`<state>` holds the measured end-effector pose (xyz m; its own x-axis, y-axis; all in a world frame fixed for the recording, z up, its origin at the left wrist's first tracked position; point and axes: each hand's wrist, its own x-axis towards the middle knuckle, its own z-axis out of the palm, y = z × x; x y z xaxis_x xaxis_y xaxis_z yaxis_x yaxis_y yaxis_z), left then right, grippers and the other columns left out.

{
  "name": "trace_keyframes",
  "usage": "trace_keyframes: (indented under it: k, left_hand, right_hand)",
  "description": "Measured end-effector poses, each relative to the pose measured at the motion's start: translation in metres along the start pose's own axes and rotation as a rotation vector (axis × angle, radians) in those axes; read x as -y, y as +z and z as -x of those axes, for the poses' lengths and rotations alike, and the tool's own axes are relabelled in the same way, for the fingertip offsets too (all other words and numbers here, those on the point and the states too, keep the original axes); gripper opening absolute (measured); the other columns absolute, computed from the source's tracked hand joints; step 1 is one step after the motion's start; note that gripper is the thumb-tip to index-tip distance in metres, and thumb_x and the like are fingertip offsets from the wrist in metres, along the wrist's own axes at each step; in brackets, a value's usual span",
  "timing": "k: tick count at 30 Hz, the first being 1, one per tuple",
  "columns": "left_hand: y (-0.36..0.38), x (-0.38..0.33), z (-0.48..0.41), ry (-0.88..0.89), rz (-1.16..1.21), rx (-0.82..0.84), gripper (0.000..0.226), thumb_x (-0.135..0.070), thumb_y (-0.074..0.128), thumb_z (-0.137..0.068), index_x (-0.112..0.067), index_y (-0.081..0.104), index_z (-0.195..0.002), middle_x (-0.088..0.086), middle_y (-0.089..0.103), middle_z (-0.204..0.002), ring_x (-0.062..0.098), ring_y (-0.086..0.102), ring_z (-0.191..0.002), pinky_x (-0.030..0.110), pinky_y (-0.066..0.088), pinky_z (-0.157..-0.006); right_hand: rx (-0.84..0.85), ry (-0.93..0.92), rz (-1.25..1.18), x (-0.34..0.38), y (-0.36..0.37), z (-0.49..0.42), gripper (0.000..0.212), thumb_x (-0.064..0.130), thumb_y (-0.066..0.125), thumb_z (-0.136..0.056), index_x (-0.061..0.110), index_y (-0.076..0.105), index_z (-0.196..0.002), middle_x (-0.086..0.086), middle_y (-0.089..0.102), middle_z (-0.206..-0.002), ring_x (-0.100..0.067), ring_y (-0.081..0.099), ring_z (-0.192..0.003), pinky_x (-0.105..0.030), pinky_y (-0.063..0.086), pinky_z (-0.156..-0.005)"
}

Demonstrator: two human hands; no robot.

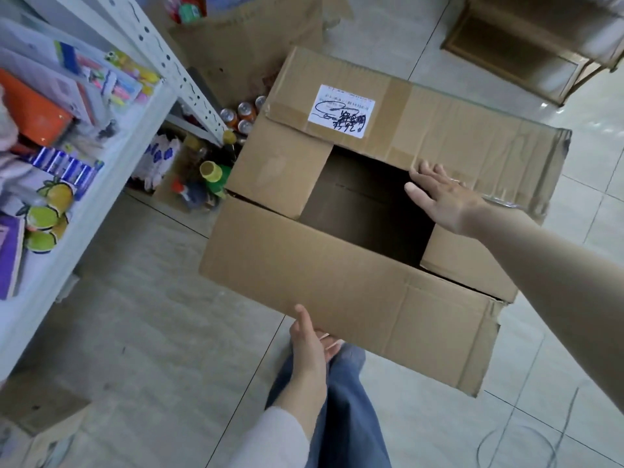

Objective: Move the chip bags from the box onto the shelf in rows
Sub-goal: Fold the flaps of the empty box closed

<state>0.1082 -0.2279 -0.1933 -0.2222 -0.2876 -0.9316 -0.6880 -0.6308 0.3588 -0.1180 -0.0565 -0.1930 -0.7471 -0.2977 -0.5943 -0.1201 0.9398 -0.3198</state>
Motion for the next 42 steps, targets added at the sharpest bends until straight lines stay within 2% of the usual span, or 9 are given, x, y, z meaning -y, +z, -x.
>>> trace_keyframes:
  k: [5,11,15,21,24,27,31,36,42]
  left_hand:
    - [-0.013,-0.031,0.059,0.251,-0.284,0.200,0.061,-0.061,0.031,-0.076,-0.014,0.049,-0.110,0.013,0.067,-0.103,0.018,0.069,-0.083,0.026,0.049,-0.067]
    - [0.041,-0.106,0.060,0.593,-0.613,0.313,0.056,-0.065,0.022,-0.071,-0.029,0.050,-0.103,-0.007,0.063,-0.107,0.007,0.063,-0.093,0.023,0.046,-0.083]
    - [0.089,-0.142,0.015,0.661,-0.786,0.302,0.025,-0.049,0.026,-0.094,-0.035,0.045,-0.099,-0.013,0.060,-0.104,0.012,0.059,-0.100,0.032,0.045,-0.086]
    - [0.129,-0.185,-0.058,0.967,-0.953,0.103,0.045,-0.037,0.038,-0.095,-0.013,0.038,-0.134,-0.006,0.051,-0.109,0.008,0.050,-0.094,0.026,0.043,-0.081]
    - [0.131,-0.205,-0.088,1.122,-0.897,-0.193,0.052,-0.040,0.043,-0.092,-0.008,0.040,-0.134,0.006,0.049,-0.127,0.019,0.046,-0.115,0.041,0.039,-0.101]
    - [0.128,-0.228,-0.111,1.063,-1.085,-0.508,0.072,-0.055,0.042,-0.088,-0.010,0.028,-0.143,0.014,0.017,-0.153,0.029,0.012,-0.141,0.046,0.011,-0.113]
    - [0.112,-0.238,-0.132,0.957,-1.314,-0.528,0.088,-0.071,0.038,-0.080,-0.018,0.014,-0.147,0.017,0.000,-0.155,0.033,-0.001,-0.143,0.053,-0.001,-0.113]
    - [0.108,-0.251,-0.127,0.884,-1.275,-0.369,0.097,-0.068,0.054,-0.075,-0.024,0.006,-0.147,0.014,0.016,-0.151,0.033,0.018,-0.138,0.054,0.016,-0.110]
    - [0.117,-0.261,-0.120,0.757,-1.357,-0.331,0.123,-0.066,0.073,-0.058,-0.028,-0.003,-0.147,0.016,0.014,-0.150,0.032,0.014,-0.139,0.052,0.016,-0.111]
  right_hand:
    - [0.123,0.069,-0.143,0.007,-0.024,0.005,0.062,0.057,0.012,-0.094,0.026,0.012,-0.148,0.006,0.005,-0.156,-0.013,0.001,-0.143,-0.036,0.002,-0.114]
    - [0.187,0.203,-0.260,0.016,-0.055,-0.002,0.070,0.064,0.005,-0.089,0.026,0.024,-0.145,-0.007,0.025,-0.152,-0.029,0.020,-0.140,-0.044,0.010,-0.113]
    - [0.224,0.257,-0.174,0.021,-0.070,-0.008,0.067,0.063,0.002,-0.090,0.030,0.022,-0.146,-0.011,0.033,-0.147,-0.032,0.030,-0.134,-0.042,0.021,-0.108]
    - [-0.195,0.151,0.050,0.007,-0.052,-0.001,0.046,0.046,0.019,-0.099,0.023,0.052,-0.121,-0.011,0.064,-0.109,-0.031,0.056,-0.103,-0.035,0.034,-0.084]
    - [-0.447,0.072,-0.007,-0.007,-0.013,0.008,0.057,0.050,0.021,-0.095,0.014,0.062,-0.110,-0.006,0.070,-0.099,-0.024,0.065,-0.096,-0.036,0.038,-0.081]
    - [-0.609,0.250,-0.106,-0.030,0.020,0.013,0.056,0.047,0.033,-0.091,0.011,0.052,-0.128,-0.005,0.058,-0.128,-0.018,0.043,-0.128,-0.035,0.020,-0.106]
    - [-0.724,0.889,-0.413,-0.055,0.033,0.021,0.092,0.064,0.044,-0.076,0.005,0.022,-0.145,-0.012,0.015,-0.154,-0.032,0.004,-0.142,-0.053,0.003,-0.111]
    - [-0.678,0.999,-0.685,-0.064,0.032,0.020,0.120,0.069,0.066,-0.062,0.012,0.005,-0.148,-0.009,0.024,-0.152,-0.024,0.022,-0.139,-0.054,0.015,-0.110]
    - [-0.570,1.075,-0.824,-0.069,0.015,0.010,0.123,0.065,0.076,-0.049,0.020,0.014,-0.145,0.000,0.027,-0.149,-0.024,0.027,-0.137,-0.055,0.022,-0.107]
